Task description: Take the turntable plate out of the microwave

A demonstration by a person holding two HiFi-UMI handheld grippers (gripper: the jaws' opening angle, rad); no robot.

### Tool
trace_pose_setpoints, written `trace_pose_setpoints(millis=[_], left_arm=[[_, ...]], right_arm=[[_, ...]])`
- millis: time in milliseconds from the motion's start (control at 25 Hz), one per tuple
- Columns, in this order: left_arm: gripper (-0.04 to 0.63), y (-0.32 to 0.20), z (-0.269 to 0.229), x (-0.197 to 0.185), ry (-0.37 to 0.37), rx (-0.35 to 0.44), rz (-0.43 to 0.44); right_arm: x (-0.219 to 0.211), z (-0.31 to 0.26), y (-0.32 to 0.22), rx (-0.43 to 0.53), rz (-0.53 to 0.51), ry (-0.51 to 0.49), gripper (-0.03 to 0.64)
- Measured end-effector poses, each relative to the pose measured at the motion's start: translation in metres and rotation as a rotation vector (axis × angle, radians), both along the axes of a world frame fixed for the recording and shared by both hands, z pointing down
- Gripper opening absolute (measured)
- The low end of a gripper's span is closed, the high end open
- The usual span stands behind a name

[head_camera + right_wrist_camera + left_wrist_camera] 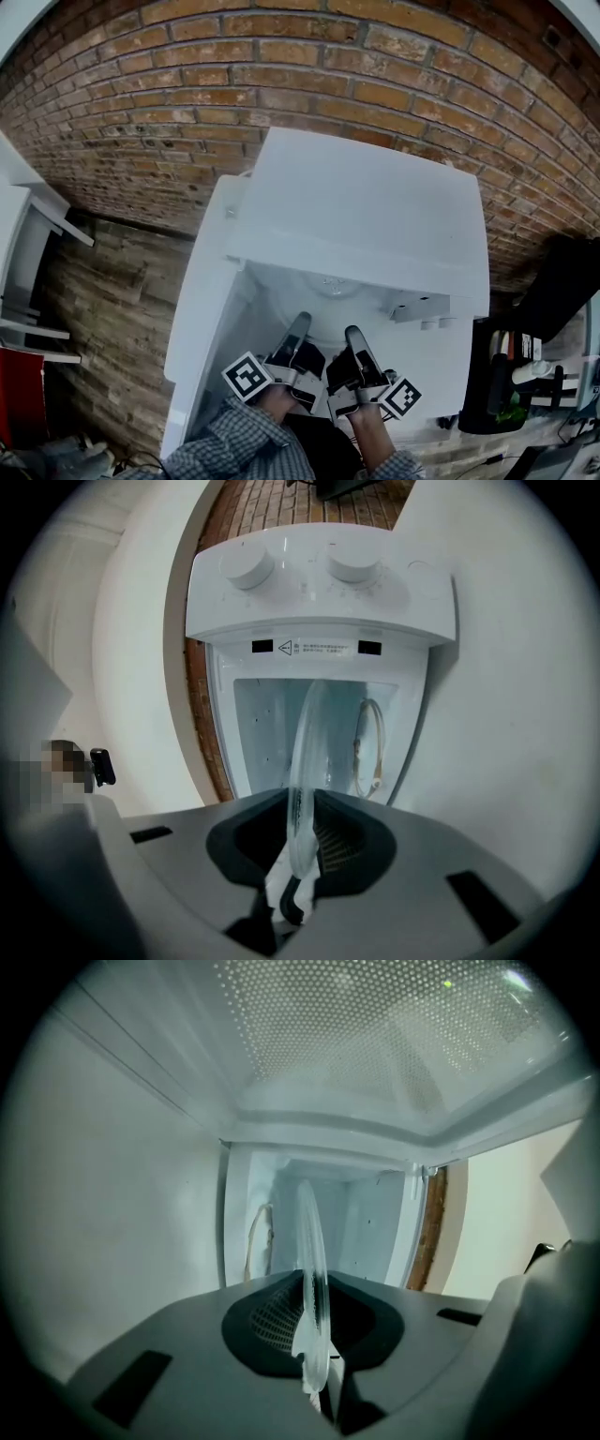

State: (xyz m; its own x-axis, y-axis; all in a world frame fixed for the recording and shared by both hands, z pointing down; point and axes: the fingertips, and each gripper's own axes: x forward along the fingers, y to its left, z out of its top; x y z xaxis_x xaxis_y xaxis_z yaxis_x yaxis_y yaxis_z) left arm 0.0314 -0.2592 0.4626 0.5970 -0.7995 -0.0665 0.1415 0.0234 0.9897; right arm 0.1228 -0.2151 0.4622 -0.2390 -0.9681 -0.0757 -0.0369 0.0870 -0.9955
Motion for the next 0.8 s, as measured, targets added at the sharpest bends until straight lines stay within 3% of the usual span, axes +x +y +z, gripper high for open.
trace_pose_setpoints(millis=[480, 800], left_arm=[[0.037, 0.049, -0.003, -0.011, -0.030, 0.045, 0.014], [0.037, 0.099, -0.021, -0.017, -0.035, 0.097, 0.020]], right_arm=[[-0.011, 0.004, 0.052, 0.002, 0.017, -0.064, 0.060], [-0.018, -0.009, 0.101, 0.046, -0.004, -0.021, 0.060]])
